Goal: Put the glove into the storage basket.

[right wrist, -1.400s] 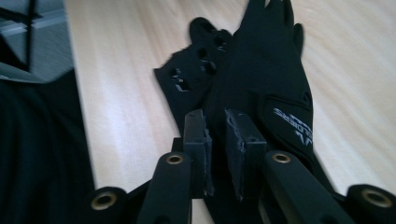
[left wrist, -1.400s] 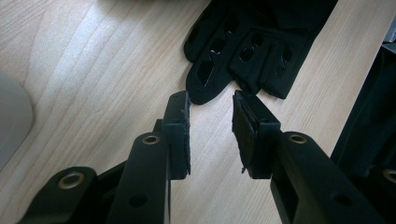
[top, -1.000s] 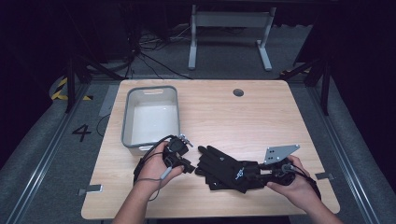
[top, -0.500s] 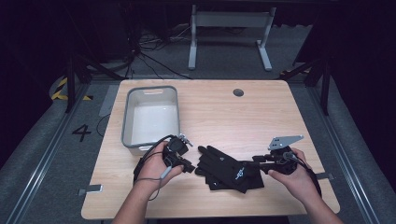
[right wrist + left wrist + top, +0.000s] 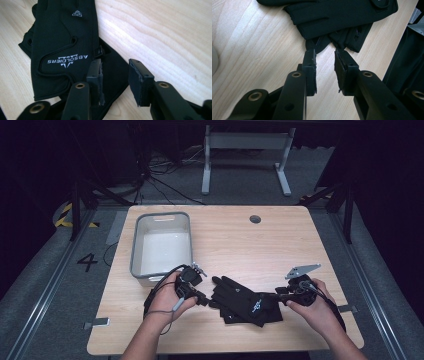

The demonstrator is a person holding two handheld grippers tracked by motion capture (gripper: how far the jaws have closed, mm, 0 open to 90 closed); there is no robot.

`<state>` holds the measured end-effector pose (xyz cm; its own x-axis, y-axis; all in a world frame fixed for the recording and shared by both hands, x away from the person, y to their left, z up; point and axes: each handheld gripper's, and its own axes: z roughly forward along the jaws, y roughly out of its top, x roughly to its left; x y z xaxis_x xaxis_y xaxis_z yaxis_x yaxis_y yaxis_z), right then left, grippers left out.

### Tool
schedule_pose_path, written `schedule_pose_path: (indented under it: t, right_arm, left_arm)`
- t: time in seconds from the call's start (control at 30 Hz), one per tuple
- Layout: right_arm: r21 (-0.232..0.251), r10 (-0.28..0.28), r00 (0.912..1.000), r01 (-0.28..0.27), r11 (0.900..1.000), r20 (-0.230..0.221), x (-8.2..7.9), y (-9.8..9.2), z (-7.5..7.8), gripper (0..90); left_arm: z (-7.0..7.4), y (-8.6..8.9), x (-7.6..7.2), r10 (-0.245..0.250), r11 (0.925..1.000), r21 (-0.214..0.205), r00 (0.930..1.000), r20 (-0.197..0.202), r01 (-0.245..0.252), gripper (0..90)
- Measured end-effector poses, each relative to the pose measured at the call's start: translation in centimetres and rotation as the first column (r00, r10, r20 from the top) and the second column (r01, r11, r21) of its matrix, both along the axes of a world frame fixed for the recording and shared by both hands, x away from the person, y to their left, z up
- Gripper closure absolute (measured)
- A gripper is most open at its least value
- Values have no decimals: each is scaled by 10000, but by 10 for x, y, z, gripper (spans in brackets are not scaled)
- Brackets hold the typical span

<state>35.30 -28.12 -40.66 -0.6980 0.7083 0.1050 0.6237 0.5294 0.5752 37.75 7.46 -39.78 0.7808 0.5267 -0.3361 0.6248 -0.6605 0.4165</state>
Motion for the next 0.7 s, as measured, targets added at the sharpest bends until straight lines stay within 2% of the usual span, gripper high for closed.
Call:
schedule_pose_path:
  t: [0.13, 0.33, 0.47, 0.7]
  right_arm:
    - [212, -51, 9993, 58, 9998, -359, -3, -1, 1, 657]
    - [371, 158, 9974, -132, 9992, -710, -6, 5, -2, 622]
    - [187, 284, 9948, -267, 9995, -982, -7, 13, -10, 615]
    - [-387, 333, 9929, -379, 9985, -1145, -6, 21, -20, 608]
  left_arm:
    - [-1, 0, 0, 32, 10000, -13, 10000, -15, -32, 711]
    - [-3, -4, 0, -52, 9999, 122, 10000, -7, 52, 707]
    - [-3, -6, 0, -73, 9999, 151, 10000, 14, 73, 703]
    - [-5, -8, 1, -114, 9998, 167, 9999, 3, 114, 695]
